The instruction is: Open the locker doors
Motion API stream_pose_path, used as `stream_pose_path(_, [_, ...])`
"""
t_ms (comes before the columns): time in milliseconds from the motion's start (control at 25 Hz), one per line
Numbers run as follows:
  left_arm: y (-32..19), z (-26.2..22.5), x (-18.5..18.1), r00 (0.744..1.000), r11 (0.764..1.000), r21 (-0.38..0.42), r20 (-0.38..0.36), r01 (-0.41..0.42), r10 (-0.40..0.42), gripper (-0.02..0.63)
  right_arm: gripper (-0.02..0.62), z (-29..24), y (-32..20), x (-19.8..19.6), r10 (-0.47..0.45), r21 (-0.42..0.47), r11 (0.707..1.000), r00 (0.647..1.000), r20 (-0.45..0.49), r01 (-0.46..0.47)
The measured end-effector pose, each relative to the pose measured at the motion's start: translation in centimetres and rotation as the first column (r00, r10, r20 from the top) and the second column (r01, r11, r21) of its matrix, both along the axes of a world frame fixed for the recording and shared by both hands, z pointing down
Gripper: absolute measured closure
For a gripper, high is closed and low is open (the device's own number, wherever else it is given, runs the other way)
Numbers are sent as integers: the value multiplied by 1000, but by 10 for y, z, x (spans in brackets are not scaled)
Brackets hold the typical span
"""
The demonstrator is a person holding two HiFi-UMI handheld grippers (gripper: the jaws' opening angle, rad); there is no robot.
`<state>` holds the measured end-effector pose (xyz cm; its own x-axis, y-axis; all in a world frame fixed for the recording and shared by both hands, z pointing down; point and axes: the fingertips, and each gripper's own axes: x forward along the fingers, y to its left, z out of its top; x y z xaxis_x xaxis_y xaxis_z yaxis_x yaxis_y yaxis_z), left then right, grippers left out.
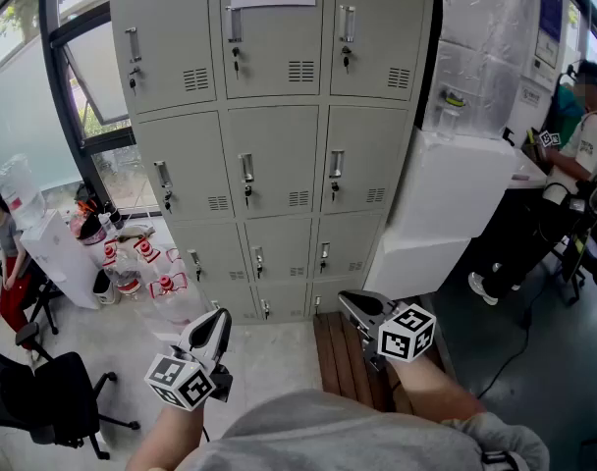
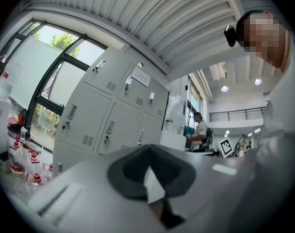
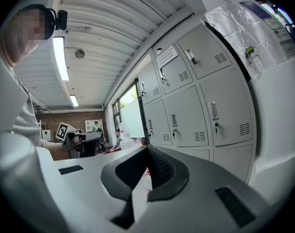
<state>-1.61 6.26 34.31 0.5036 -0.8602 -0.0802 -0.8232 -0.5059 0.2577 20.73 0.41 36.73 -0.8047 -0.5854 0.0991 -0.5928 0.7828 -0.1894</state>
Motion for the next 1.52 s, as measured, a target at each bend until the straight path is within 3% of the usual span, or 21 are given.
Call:
stream_pose_path(360, [-3,-2,20,1000,1000,-1,6,-8,8,601,592,1,-2,18,-4,0,1000,1000,1,4])
stream_pose_path(640, [-11,-3,45,1000,1000,-15,16,-9,9,601,591,-5,-9,40,-5,-24,1000,998,67,7])
stream_pose_path(1040, [-26,11,80,1000,998,-56,29,-3,5,601,591,17,-25,57,-79,-48,995,993,83,83])
stream_pose_path(1280, [-50,10,28,999,998,-46,15,44,-43,601,591,12,-53,4,-131,-24,991,989,74,133])
stream_pose_path(1520, [-112,2,-82,997,997,33,-21,73,-72,601,591,-3,-120,-107,-168,33,986,985,47,166])
